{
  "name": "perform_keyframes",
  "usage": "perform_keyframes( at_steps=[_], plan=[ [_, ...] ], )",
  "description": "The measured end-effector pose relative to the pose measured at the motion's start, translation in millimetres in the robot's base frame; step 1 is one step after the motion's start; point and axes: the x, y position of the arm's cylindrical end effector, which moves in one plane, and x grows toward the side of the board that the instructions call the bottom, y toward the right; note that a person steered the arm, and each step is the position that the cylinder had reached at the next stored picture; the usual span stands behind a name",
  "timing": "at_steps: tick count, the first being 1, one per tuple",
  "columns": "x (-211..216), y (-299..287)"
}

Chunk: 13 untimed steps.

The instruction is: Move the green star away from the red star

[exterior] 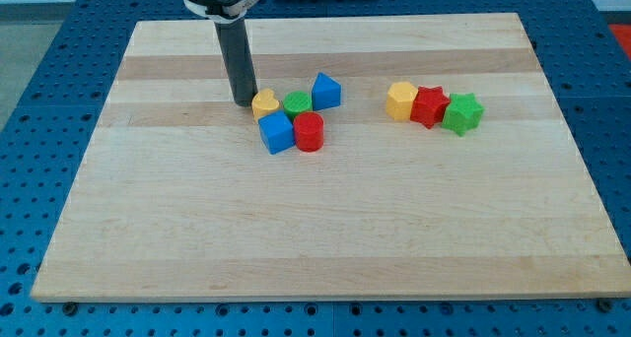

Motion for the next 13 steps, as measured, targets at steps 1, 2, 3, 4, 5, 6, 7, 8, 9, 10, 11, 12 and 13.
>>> perform_keyframes(
  at_steps=[1, 2, 3, 4, 5, 6, 7, 8, 9, 10, 11, 12, 13],
  plan=[
    [3, 4],
    [4, 5],
    [-2, 3],
    [-43, 3],
    [-80, 20],
    [-98, 69],
    [-98, 133],
    [-88, 192],
    [-63, 243],
    [-36, 275],
    [-11, 284],
    [8, 284],
    [39, 284]
  ],
)
